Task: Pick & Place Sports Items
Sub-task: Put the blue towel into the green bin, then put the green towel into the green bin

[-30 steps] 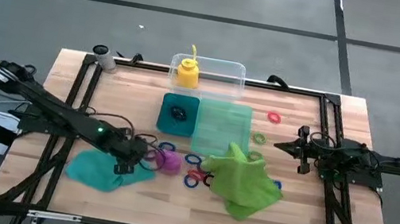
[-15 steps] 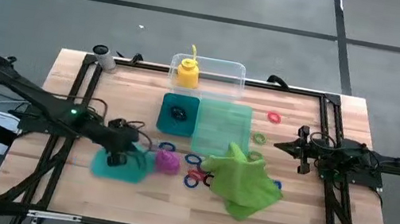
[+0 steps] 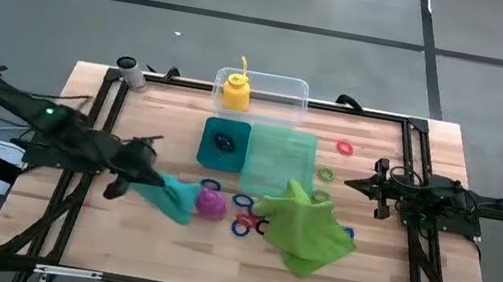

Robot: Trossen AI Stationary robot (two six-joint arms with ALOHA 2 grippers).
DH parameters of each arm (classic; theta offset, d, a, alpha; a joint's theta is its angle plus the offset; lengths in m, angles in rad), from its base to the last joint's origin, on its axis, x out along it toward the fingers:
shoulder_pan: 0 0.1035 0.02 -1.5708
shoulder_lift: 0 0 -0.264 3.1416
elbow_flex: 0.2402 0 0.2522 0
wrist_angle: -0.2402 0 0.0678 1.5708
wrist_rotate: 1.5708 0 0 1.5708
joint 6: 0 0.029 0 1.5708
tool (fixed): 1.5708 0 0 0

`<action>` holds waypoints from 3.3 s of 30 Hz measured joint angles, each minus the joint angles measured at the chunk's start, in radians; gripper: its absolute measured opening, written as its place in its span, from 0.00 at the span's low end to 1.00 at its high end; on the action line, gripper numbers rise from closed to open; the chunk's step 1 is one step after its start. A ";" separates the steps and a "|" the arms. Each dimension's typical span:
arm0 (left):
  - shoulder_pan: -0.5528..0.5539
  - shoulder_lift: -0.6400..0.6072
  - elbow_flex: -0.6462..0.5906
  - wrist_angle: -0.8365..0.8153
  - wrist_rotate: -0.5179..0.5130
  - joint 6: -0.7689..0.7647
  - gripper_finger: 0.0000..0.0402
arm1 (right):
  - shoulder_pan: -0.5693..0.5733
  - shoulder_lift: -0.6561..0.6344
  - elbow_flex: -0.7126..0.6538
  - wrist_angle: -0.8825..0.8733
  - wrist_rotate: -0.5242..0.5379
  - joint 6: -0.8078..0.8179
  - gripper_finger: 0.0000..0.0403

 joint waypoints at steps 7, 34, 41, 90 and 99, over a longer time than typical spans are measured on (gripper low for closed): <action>0.000 0.025 0.136 0.030 -0.116 0.229 0.00 | 0.000 0.000 0.000 0.000 0.000 0.000 0.00; 0.404 0.260 0.264 0.513 -0.110 0.768 0.00 | 0.000 0.000 0.000 0.000 0.000 0.000 0.00; 0.537 0.434 0.264 0.690 0.062 0.738 0.00 | 0.000 0.000 0.000 0.000 0.000 0.000 0.00; 0.770 0.818 0.260 0.690 0.412 0.597 0.00 | 0.000 0.000 0.000 0.000 0.000 0.000 0.00; 0.768 0.818 0.260 0.692 0.495 0.566 0.26 | 0.000 0.000 0.000 0.000 0.000 0.000 0.00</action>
